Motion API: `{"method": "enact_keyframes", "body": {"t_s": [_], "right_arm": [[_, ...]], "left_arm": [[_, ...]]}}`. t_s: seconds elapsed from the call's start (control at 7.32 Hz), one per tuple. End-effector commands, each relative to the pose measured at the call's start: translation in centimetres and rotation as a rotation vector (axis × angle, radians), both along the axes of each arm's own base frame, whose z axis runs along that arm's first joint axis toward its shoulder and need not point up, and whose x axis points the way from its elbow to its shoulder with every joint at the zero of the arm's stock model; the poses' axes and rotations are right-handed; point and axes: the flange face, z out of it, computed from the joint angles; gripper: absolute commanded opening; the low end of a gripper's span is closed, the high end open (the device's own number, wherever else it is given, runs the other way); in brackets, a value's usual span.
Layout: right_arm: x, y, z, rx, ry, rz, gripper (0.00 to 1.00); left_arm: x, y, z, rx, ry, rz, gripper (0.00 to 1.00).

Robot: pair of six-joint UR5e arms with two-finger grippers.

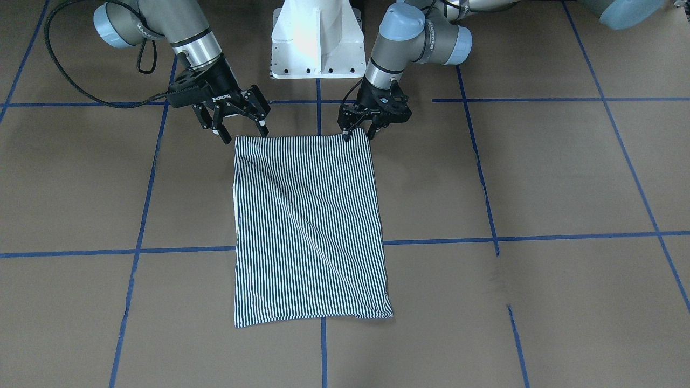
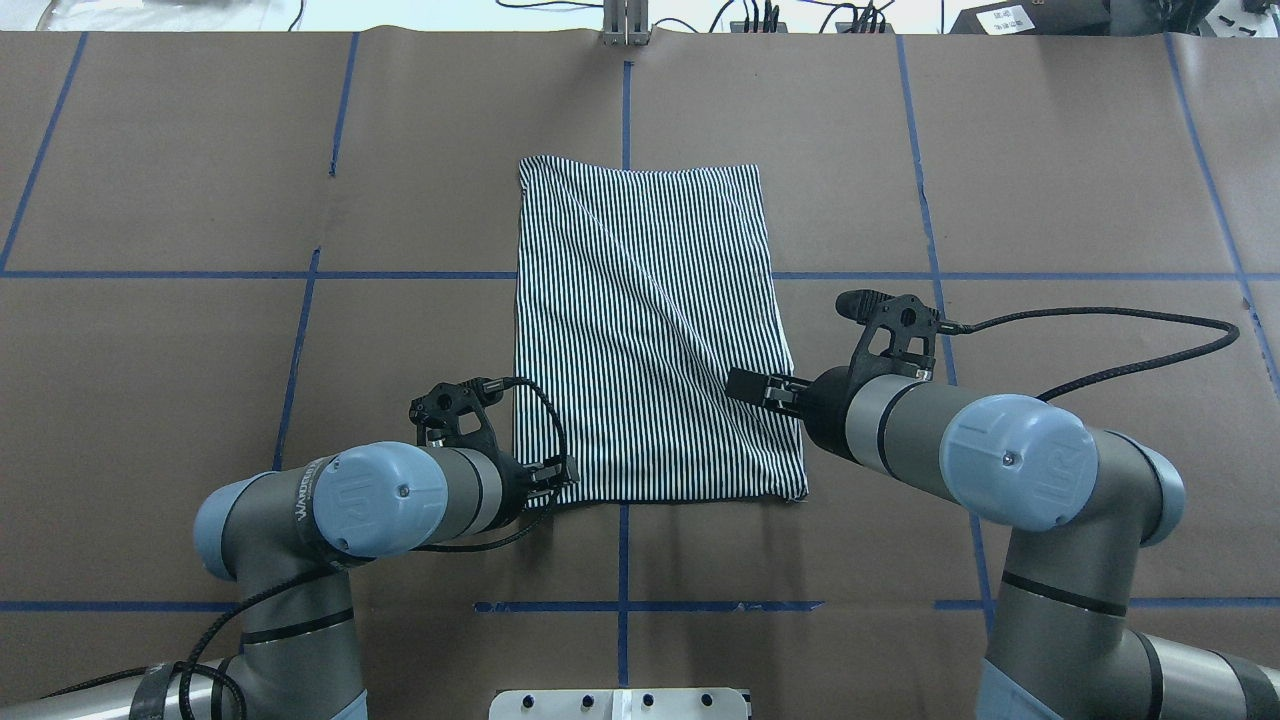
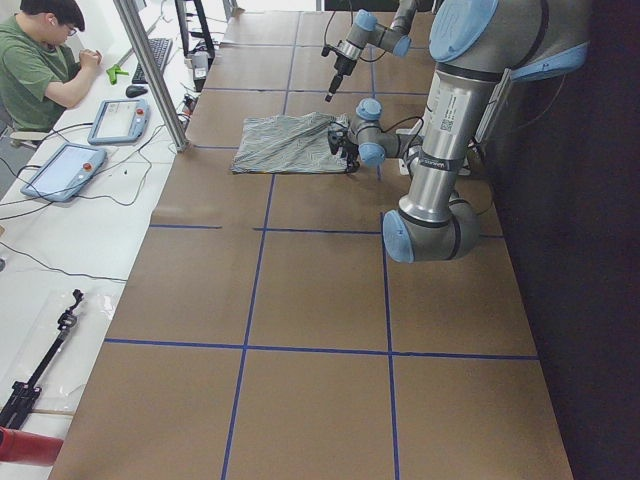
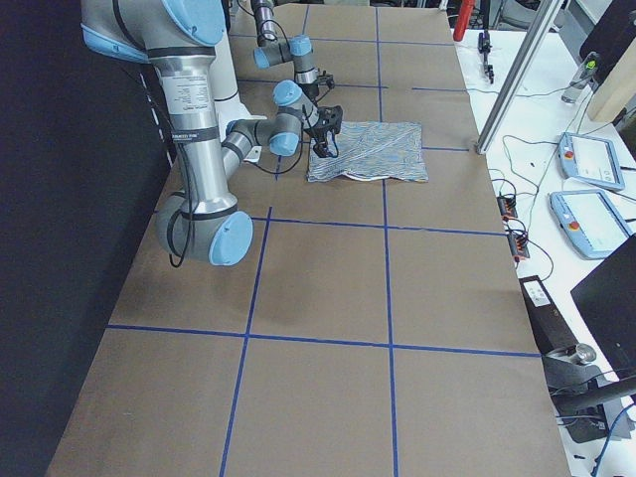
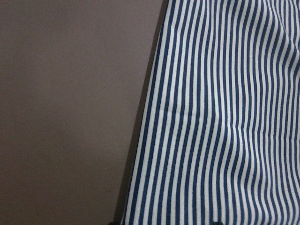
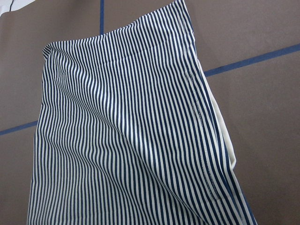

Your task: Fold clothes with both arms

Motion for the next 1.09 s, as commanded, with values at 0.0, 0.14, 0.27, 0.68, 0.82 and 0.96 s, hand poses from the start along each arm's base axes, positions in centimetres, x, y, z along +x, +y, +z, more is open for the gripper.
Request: {"method": "enact_keyframes", "body": {"t_s": [0.0, 0.14, 0.27, 0.68, 0.82, 0.96], "right_arm": [[0.0, 0.0, 0.1, -0.001, 0.001, 0.0, 1.0], [0.0, 0.0, 0.1, -0.001, 0.001, 0.0, 1.0], [-0.1, 0.0, 0.1, -0.001, 0.001, -0.001, 1.0], [-0.1, 0.0, 0.1, -0.003, 0.003, -0.001, 1.0], [-0.6, 0.2, 0.2, -0.05, -0.019, 0.018, 0.99], [-1.1, 0.0, -1.0, -0.119, -0.062, 0.056, 0.95]], "left_arm": [[0.2, 0.4, 0.1, 0.0, -0.001, 0.006, 0.69], [0.2, 0.4, 0.1, -0.001, -0.001, 0.006, 0.56], [0.2, 0.4, 0.1, 0.0, -0.002, 0.006, 0.24], [-0.3, 0.5, -0.3, 0.009, 0.007, 0.008, 0.0], [-0.3, 0.5, -0.4, 0.01, 0.008, 0.009, 0.0], [-0.4, 0.5, -0.7, 0.012, 0.014, 0.009, 0.0]]}}
